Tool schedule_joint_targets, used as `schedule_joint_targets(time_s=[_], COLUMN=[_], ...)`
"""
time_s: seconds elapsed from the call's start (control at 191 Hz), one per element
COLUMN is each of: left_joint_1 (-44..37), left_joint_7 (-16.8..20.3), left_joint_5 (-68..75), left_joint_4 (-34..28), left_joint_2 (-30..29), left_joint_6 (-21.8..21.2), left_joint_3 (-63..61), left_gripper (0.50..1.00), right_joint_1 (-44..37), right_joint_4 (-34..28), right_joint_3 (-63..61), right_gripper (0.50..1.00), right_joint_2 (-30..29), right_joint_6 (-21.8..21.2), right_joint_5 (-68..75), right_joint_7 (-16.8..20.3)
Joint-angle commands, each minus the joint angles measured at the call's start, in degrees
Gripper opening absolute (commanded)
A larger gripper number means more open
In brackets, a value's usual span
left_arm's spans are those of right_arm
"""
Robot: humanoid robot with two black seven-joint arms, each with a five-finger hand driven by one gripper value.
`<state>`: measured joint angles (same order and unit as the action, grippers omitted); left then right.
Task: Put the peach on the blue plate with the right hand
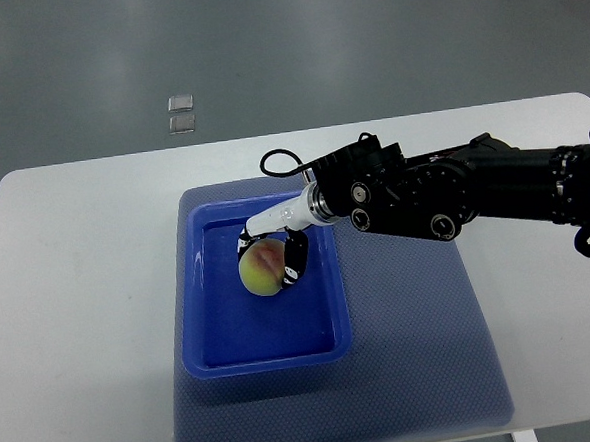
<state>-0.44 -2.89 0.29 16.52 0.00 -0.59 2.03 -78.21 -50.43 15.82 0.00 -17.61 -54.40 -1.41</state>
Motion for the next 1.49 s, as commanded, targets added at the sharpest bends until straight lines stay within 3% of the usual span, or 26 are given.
schedule_joint_targets(time_s=[0.0,0.079,0.084,0.199,0.335,0.341,0.424,0.498,0.503,0.613,0.671,0.718,0.723,0.734,0.854,0.975,0.985,1.048,1.053,1.126,1.263,1.483], left_joint_1=[0.0,0.0,0.0,0.0,0.0,0.0,0.0,0.0,0.0,0.0,0.0,0.0,0.0,0.0,0.0,0.0,0.0,0.0,0.0,0.0,0.0,0.0], left_joint_7=[0.0,0.0,0.0,0.1,0.1,0.0,0.0,0.1,0.0,0.0,0.1,0.1,0.1,0.1,0.0,0.0,0.0,0.0,0.0,0.0,0.0,-0.1], left_joint_5=[0.0,0.0,0.0,0.0,0.0,0.0,0.1,0.1,0.2,0.2,0.2,0.2,0.2,0.2,0.3,0.3,0.3,0.3,0.3,0.4,0.4,0.4], left_joint_4=[0.0,0.0,0.0,-0.1,-0.1,0.0,0.1,0.1,0.2,0.3,0.6,0.6,0.9,1.0,1.1,1.1,1.8,1.9,2.1,2.3,2.9,3.1], left_joint_2=[0.0,0.0,0.0,0.0,0.0,0.0,0.0,0.0,0.0,0.0,0.0,0.0,0.0,0.0,0.0,0.0,0.0,0.0,0.0,0.0,0.0,0.0], left_joint_6=[0.0,0.0,0.0,0.0,0.0,0.1,0.1,0.1,0.1,0.1,0.1,0.1,0.1,0.1,0.1,0.1,0.1,0.1,0.1,0.1,0.1,0.1], left_joint_3=[0.0,0.0,0.0,0.0,0.0,0.0,0.0,0.0,0.1,0.0,0.0,0.0,0.1,0.0,0.0,0.0,0.0,0.0,0.0,0.0,0.0,-0.2], left_gripper=[1.000,1.000,1.000,1.000,1.000,1.000,1.000,1.000,1.000,1.000,1.000,1.000,1.000,1.000,1.000,1.000,1.000,1.000,1.000,1.000,1.000,1.000], right_joint_1=[-0.6,-1.2,-2.8,-5.5,-6.5,-6.2,-4.1,-2.7,1.2,11.3,17.1,17.1,22.3,23.4,32.6,35.4,37.6,37.9,38.9,39.9,39.8,39.4], right_joint_4=[-0.5,-0.8,-1.2,-1.7,-3.1,-3.9,-4.0,-4.0,-3.6,-3.4,-3.3,-3.3,-3.1,-3.0,-1.5,0.8,4.3,4.9,7.3,10.7,15.0,15.3], right_joint_3=[-0.7,-1.4,-4.1,-10.5,-15.6,-19.6,-27.1,-29.0,-34.1,-47.8,-56.2,-56.2,-64.4,-66.1,-77.2,-79.7,-81.1,-81.4,-81.6,-81.6,-81.8,-81.8], right_gripper=[0.930,0.930,0.930,0.930,0.930,0.930,0.930,0.930,0.930,0.930,0.930,0.930,0.930,0.930,0.930,0.930,0.930,0.930,0.930,0.930,0.930,0.930], right_joint_2=[0.0,0.0,0.0,0.0,3.8,6.6,10.4,11.1,13.2,15.6,15.1,15.1,14.5,14.5,11.4,9.1,7.5,7.2,6.3,5.5,4.2,4.2], right_joint_6=[-0.8,-1.6,-3.5,-6.4,-6.6,-6.4,-5.9,-5.9,-5.2,-4.3,-4.2,-4.2,-4.1,-4.1,-4.1,-4.1,-4.2,-4.2,-4.1,-4.2,-4.3,-4.2], right_joint_5=[0.4,0.5,0.5,1.6,4.0,6.4,10.6,11.4,13.0,16.2,18.6,18.6,21.7,22.4,29.8,32.6,35.2,35.8,38.0,40.7,43.0,44.4], right_joint_7=[0.0,0.1,0.1,0.1,0.0,-0.1,-0.3,-0.3,-0.4,-0.6,-0.7,-0.7,-0.7,-0.7,-1.1,-2.3,-5.2,-5.8,-8.6,-11.4,-12.2,-12.2])
